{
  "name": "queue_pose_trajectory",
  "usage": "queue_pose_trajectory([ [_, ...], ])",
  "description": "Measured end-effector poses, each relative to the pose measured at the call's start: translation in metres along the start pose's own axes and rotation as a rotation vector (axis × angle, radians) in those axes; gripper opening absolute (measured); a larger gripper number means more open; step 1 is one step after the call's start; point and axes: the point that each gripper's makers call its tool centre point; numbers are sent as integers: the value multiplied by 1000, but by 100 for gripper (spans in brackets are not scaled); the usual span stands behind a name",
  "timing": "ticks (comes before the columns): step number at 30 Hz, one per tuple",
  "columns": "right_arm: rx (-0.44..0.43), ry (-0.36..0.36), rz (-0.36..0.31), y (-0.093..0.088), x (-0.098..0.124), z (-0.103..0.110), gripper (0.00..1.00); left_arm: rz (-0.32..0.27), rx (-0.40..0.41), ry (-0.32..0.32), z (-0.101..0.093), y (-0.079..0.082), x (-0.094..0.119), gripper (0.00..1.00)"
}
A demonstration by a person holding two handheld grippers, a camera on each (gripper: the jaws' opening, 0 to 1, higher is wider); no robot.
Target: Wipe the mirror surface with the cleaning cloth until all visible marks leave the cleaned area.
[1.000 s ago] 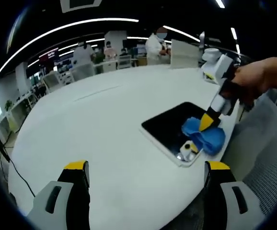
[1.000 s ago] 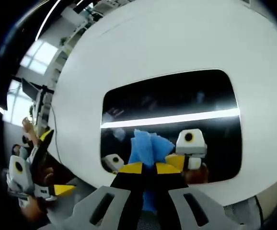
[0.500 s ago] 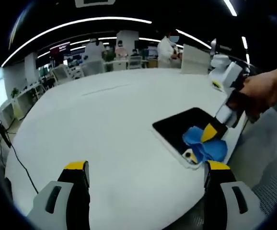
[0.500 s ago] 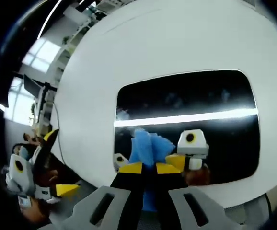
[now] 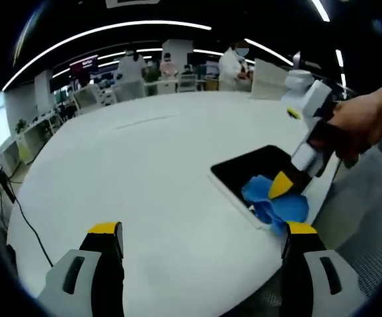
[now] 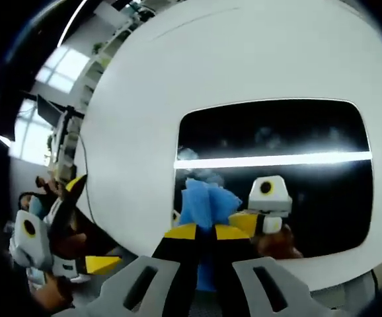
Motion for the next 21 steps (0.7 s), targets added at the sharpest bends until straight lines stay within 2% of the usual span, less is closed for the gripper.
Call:
queue_pose_trajectory([
  [2,-7,9,-10,0,0,4,2,-16,-33,-19,-5,3,-2,100],
  [4,-11,4,-16,0,0,3,2,9,-32,-5,-3,0,-2,100],
  [7,-15,2,-28,0,-1,3,2,1,-20,3,-1,1,-1,100],
  [10,-2,0,-48,0,0,5,2,-17,-45,-33,-8,6,-3,100],
  [21,20,10,-47,-2,-5,12,2,10,-18,-21,-5,-1,-2,100],
])
Point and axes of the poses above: the point that each gripper's makers call its tool centre point, and the gripper's own axes: x roughly backward along the fingers, z roughly to its left, y roughly out of its top, and after that the axes turned 14 degrees about -x, right-handed
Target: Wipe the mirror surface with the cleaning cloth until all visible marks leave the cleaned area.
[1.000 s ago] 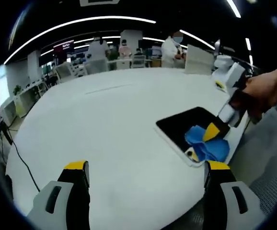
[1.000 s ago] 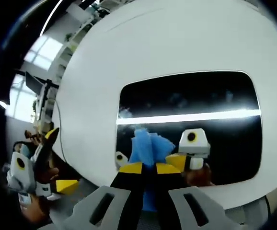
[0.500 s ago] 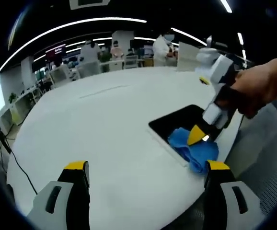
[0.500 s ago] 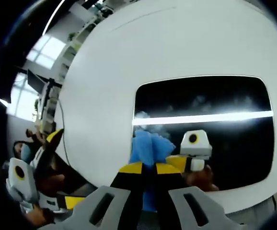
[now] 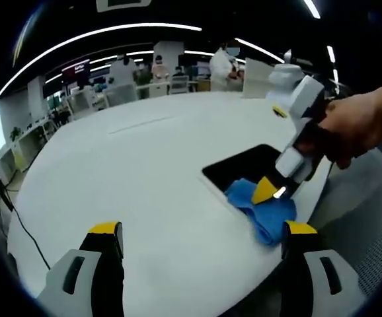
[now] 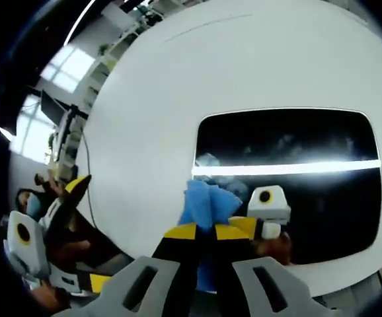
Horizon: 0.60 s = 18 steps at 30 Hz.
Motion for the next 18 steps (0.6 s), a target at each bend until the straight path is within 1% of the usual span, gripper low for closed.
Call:
queue_pose_trajectory([
  [4,1,-3,14,1,-1,0,2,-10,4,8,1,1,1,100],
  [6,-5,-1,15,2,-2,-1,2,-2,8,10,2,0,1,100],
  [8,2,-4,14,1,-1,0,2,7,13,5,1,-2,1,100],
  [11,-1,-2,18,1,-1,-1,2,8,-4,-11,-3,-1,-1,100],
  [14,10,2,35,2,-2,0,2,7,-10,-19,-4,-1,-1,100],
  [18,11,3,30,10,-4,0,2,5,4,-12,-3,0,-1,100],
])
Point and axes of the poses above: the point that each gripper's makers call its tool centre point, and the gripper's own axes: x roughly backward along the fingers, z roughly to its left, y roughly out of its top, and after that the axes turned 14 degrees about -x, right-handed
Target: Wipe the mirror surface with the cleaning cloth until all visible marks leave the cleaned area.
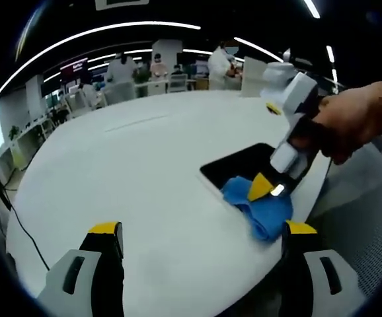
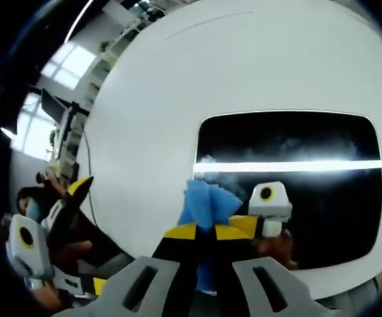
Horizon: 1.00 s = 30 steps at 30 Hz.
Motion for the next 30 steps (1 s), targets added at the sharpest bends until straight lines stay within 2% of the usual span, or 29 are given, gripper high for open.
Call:
queue_pose_trajectory([
  [17,-16,40,19,34,-9,6,1,9,-6,13,3,-1,-1,100],
  [24,5,46,-3,42,-10,6,1,21,-10,5,1,-2,-2,100],
  [30,56,26,-32,38,-6,5,1,21,-8,-1,-1,-2,-3,100],
])
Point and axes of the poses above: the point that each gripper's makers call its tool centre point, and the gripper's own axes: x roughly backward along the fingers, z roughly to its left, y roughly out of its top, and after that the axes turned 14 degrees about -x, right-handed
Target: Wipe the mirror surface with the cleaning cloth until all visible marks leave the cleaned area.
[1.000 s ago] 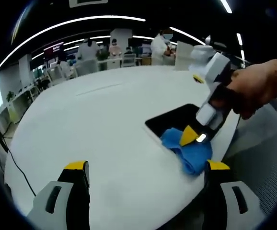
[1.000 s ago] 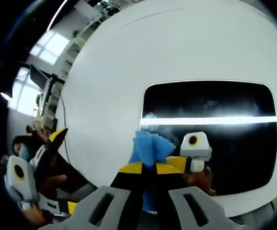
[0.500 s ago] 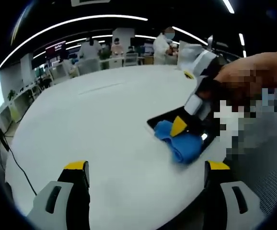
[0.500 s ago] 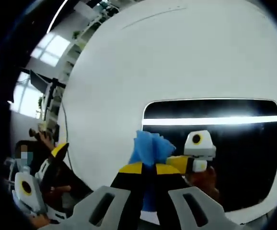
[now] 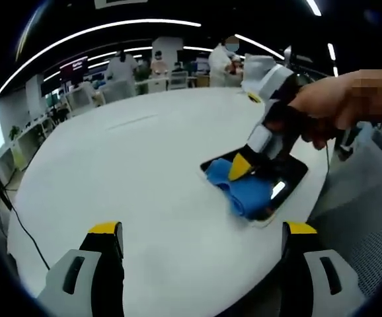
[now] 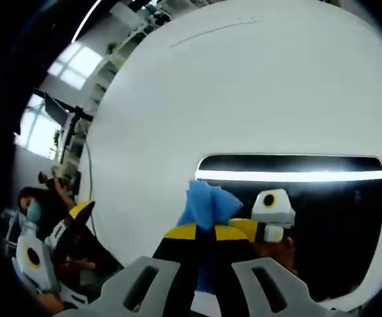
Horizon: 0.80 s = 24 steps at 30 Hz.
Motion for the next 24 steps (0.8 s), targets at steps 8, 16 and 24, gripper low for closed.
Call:
queue_pose_trajectory([
  [8,2,-8,-2,2,6,-7,1,-29,10,-57,-12,5,-1,100],
  [16,41,-31,16,-9,2,-1,1,64,-10,-123,-25,-15,-1,100],
  [24,131,-74,-4,4,7,6,1,8,-9,-123,-29,-6,-1,100],
])
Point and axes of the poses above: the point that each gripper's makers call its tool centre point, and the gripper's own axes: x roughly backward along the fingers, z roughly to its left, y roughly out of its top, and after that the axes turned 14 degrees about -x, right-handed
